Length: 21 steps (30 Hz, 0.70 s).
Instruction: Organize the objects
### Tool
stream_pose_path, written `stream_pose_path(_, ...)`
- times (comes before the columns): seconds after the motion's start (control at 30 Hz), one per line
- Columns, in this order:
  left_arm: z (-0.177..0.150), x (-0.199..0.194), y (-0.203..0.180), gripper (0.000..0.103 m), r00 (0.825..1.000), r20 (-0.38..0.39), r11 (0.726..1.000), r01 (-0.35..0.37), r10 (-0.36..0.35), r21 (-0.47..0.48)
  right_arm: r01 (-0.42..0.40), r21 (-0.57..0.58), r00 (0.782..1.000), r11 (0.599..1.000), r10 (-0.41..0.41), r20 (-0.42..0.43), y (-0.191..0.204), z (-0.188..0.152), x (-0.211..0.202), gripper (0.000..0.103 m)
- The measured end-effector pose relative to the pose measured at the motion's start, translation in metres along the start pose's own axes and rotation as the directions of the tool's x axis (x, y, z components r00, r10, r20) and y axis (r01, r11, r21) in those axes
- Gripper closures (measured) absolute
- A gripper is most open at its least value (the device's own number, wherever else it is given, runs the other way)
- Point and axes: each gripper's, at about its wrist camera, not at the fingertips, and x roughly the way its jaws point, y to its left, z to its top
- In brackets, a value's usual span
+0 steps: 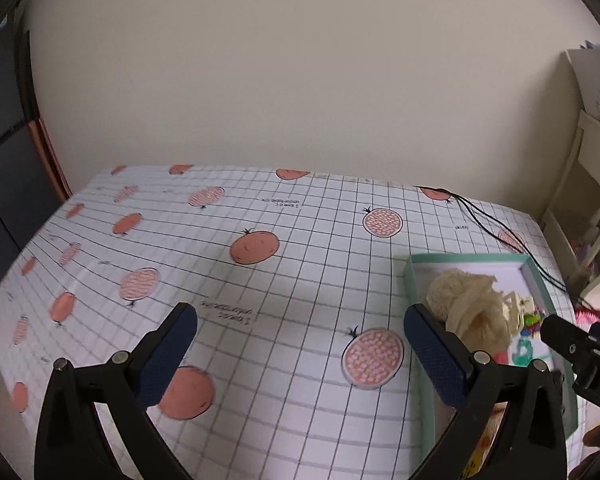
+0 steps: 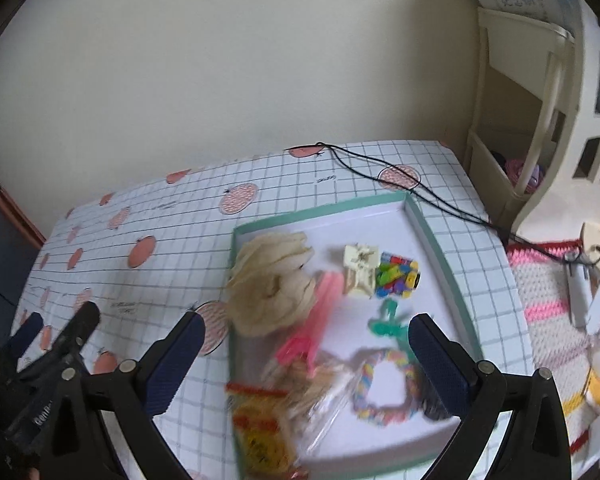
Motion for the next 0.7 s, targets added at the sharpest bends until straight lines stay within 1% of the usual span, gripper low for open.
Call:
stream_pose_path(0.1,-0.01,-0.017,0.004,0.0,1.0,0.005,1.0,0.007,-0.007,0.019,0.016,-0.023,1.0,1.0,-0.016,0.012,0.004,-0.015,-0.017,0.0)
stream_pose_path(0.17,-0.017,-0.027,0.01,0.0,1.0,0.0,1.0,0.022,-0.022,0.018,0.008,-0.022,1.0,1.0,-0.007,0.028,0.004,-0.024,-0.029,0.0)
stream_pose_path(0.23,-0.024,-0.042,0.02,0.0,0.999,0.006,0.999,0.052,-0.052,-0.006,0.004,-0.02,0.999,1.0,-0.003,0.046,0.005,-0.035,-0.04,0.0)
stream_pose_path(0.37,-0.042,-0.059,0.036,0.0,0.997,0.016,0.996,0.078,-0.078,-0.05,0.007,-0.04,0.998,0.999,-0.005,0.066,0.012,-0.055,-0.057,0.0)
stream_pose_path(0.47,-0.056,-0.066,0.042,0.0,0.995,0.002,0.994,0.095,-0.095,-0.059,0.003,-0.053,0.996,0.999,0.002,0.086,0.016,-0.069,-0.066,0.0)
stream_pose_path(0.57,-0.073,-0.076,0.045,0.0,0.995,0.008,0.993,0.098,-0.098,-0.067,0.014,-0.076,0.995,0.997,-0.006,0.101,0.02,-0.085,-0.07,0.0)
stream_pose_path(0.63,-0.084,-0.078,0.047,0.0,0.995,0.004,0.992,0.103,-0.103,-0.068,0.017,-0.087,0.995,0.996,-0.008,0.1,0.021,-0.095,-0.069,0.0)
stream_pose_path(0.7,-0.098,-0.076,0.049,0.0,0.995,-0.009,0.993,0.103,-0.104,-0.065,0.003,-0.079,0.996,0.997,0.004,0.087,0.018,-0.108,-0.066,0.0)
